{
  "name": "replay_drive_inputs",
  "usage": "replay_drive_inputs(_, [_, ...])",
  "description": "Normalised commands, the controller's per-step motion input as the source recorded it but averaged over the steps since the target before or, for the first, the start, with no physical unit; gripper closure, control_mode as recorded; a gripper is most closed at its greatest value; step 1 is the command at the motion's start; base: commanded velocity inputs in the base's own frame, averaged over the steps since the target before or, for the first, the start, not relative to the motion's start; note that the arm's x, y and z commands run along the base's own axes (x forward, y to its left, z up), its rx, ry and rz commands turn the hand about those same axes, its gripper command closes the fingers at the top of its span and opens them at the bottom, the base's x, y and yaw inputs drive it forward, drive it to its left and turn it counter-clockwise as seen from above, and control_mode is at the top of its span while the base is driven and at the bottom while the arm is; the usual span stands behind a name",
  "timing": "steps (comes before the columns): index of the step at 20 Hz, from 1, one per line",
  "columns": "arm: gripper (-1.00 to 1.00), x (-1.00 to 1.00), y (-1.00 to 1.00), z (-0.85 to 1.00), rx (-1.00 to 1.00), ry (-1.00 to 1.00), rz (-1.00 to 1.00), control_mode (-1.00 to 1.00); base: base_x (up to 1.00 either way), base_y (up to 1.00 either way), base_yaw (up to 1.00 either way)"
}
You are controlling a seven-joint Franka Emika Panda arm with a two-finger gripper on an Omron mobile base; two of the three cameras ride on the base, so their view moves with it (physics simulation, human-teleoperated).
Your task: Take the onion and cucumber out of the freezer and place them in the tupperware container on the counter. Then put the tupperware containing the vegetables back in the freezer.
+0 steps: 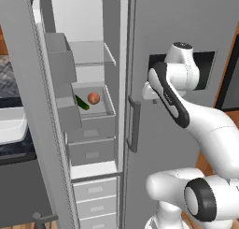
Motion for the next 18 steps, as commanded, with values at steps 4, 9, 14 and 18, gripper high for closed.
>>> replay_drive_inputs(4, [-1.0,-0.34,0.02,0.01,-0.02,-0.09,0.0,-1.0,0.0,0.0,0.0])
replay_drive_inputs(9, [-1.0,-0.66,0.01,0.33,-0.02,-0.16,-0.03,-1.0,0.0,0.0,0.0])
replay_drive_inputs(14, [-1.0,-0.56,0.0,0.44,-0.01,-0.09,-0.01,-1.0,0.0,0.0,0.0])
replay_drive_inputs(18, [-1.0,-0.47,0.0,0.27,0.0,0.0,-0.02,-1.0,0.0,0.0,0.0])
